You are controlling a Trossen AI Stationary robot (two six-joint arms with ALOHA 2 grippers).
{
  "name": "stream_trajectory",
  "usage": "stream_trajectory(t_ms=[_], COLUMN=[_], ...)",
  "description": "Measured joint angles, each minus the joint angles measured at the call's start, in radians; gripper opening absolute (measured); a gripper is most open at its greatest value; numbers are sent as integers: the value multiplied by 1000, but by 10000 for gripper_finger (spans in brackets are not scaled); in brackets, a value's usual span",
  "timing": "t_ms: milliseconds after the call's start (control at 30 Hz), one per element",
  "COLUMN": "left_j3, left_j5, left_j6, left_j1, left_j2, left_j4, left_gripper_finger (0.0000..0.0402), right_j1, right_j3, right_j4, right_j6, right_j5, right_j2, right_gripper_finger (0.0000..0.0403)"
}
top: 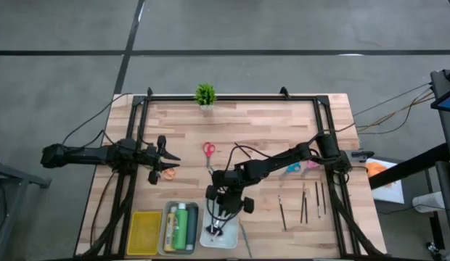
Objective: Pick & Place Paint Supplies
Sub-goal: Put the blue paint brush into the white bin
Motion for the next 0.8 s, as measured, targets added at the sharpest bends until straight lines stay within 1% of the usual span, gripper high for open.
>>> stream_trajectory(t_ms=[200, 400, 500, 567, 633, 700, 800], left_j3=[0, 0, 0, 0, 0, 0, 0], left_j5=[0, 0, 0, 0, 0, 0, 0], left_j6=[0, 0, 0, 0, 0, 0, 0], left_j1=[0, 0, 0, 0, 0, 0, 0], left_j2=[0, 0, 0, 0, 0, 2, 6], left_j4=[0, 0, 0, 0, 0, -1, -3], left_gripper_finger=[104, 104, 104, 104, 104, 104, 104], right_j1=[0, -11, -25, -37, -52, -69, -90], right_j3=[6, 72, 107, 130, 152, 173, 187], right_j4=[0, 3, 3, 0, -18, -55, -163], right_j6=[60, 186, 286, 410, 562, 698, 821], right_j5=[0, -1, -1, 1, 37, 107, 229], right_j2=[-5, -47, -77, -97, -121, -141, -167], right_gripper_finger=[122, 123, 123, 123, 123, 123, 123])
